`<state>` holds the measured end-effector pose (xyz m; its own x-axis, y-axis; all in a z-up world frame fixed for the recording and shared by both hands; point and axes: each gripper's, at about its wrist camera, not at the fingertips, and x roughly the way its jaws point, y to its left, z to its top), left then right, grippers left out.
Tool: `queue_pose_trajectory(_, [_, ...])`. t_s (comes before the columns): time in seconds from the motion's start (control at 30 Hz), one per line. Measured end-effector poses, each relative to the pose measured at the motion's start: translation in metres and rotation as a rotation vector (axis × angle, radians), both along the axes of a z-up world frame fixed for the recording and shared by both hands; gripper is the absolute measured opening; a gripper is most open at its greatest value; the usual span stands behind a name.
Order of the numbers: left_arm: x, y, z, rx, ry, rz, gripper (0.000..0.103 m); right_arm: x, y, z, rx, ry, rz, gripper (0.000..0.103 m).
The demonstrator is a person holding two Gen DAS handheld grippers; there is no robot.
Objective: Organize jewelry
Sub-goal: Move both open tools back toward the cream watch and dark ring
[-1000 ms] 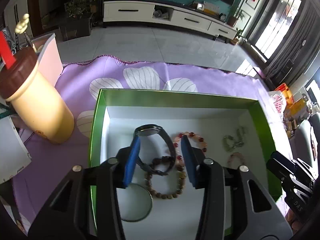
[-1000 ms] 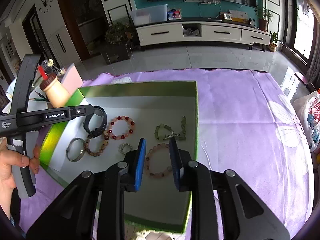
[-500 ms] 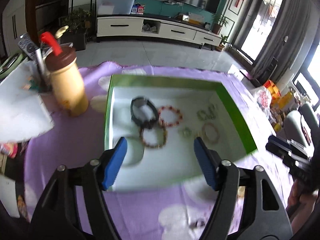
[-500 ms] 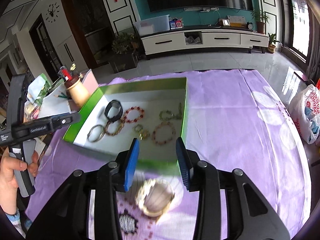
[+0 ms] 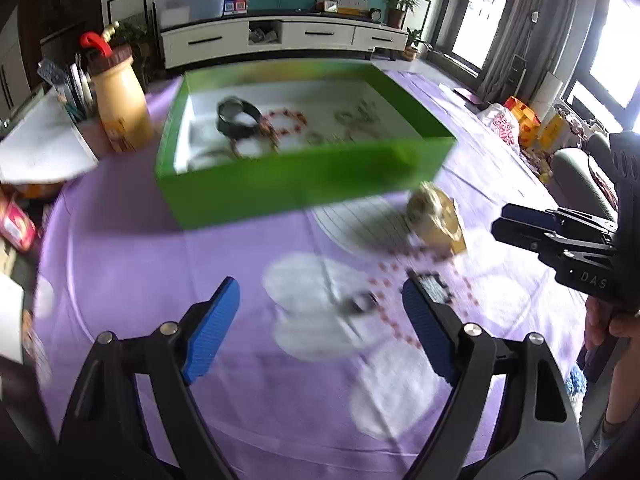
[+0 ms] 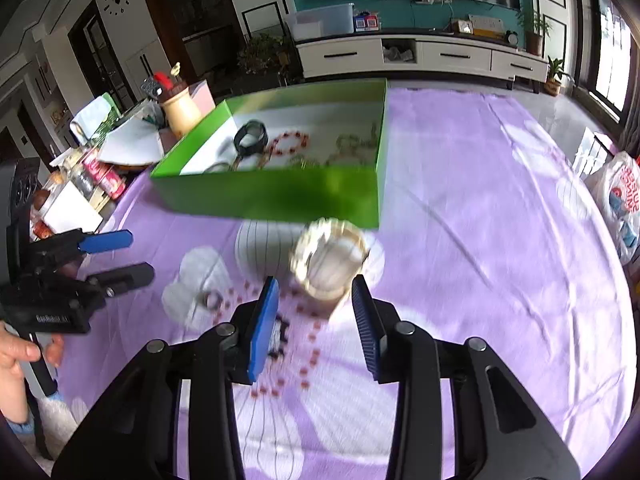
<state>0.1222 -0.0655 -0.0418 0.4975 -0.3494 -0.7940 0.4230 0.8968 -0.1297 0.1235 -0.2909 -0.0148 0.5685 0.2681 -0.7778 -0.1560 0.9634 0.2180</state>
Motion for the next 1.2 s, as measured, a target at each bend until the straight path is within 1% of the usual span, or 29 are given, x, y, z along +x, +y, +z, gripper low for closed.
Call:
queue_pose_trajectory(0.13, [-0.016, -0.014, -0.013, 0.042, -0.007, 0.006, 0.087, -0.016, 0.001, -0.01, 0.016, 0.004, -0.004, 0.039])
queue_pose_trajectory(0.2, [-0.02, -0.018, -0.016, 0.046, 0.009, 0.002, 0.087, -0.018, 0.002, -0.012, 0.02, 0.005, -0.003, 0.039])
queue_pose_trajectory(0.27, [-0.021, -0.021, -0.017, 0.067, 0.006, 0.011, 0.089, -0.02, 0.004, -0.013, 0.017, 0.002, -0.004, 0.039])
queue_pose_trajectory(0.37, [-0.018, -0.023, -0.019, 0.098, 0.008, 0.03, 0.091, -0.021, 0.004, -0.014, 0.026, -0.001, -0.003, 0.039])
queue_pose_trajectory(0.43, [-0.015, -0.022, -0.019, 0.099, 0.012, 0.036, 0.091, -0.021, 0.004, -0.015, 0.03, 0.0, -0.004, 0.039])
queue_pose_trajectory(0.63, [-0.011, -0.023, -0.021, 0.124, 0.018, 0.057, 0.099, -0.021, 0.004, -0.018, 0.015, 0.001, 0.0, 0.039])
queue_pose_trajectory(0.7, [-0.008, -0.023, -0.023, 0.134, 0.018, 0.066, 0.1, -0.02, 0.003, -0.018, 0.007, -0.007, -0.002, 0.052])
queue_pose_trajectory(0.73, [-0.007, -0.023, -0.024, 0.134, 0.021, 0.068, 0.101, -0.02, 0.004, -0.017, 0.004, -0.014, -0.004, 0.054])
queue_pose_trajectory(0.87, [0.0, -0.023, -0.029, 0.136, 0.039, 0.075, 0.101, -0.014, 0.006, -0.015, -0.01, -0.029, 0.007, 0.055])
queue_pose_trajectory(1.2, [0.008, -0.027, -0.038, 0.146, 0.045, 0.07, 0.101, 0.005, 0.014, -0.019, -0.045, -0.038, 0.05, 0.055])
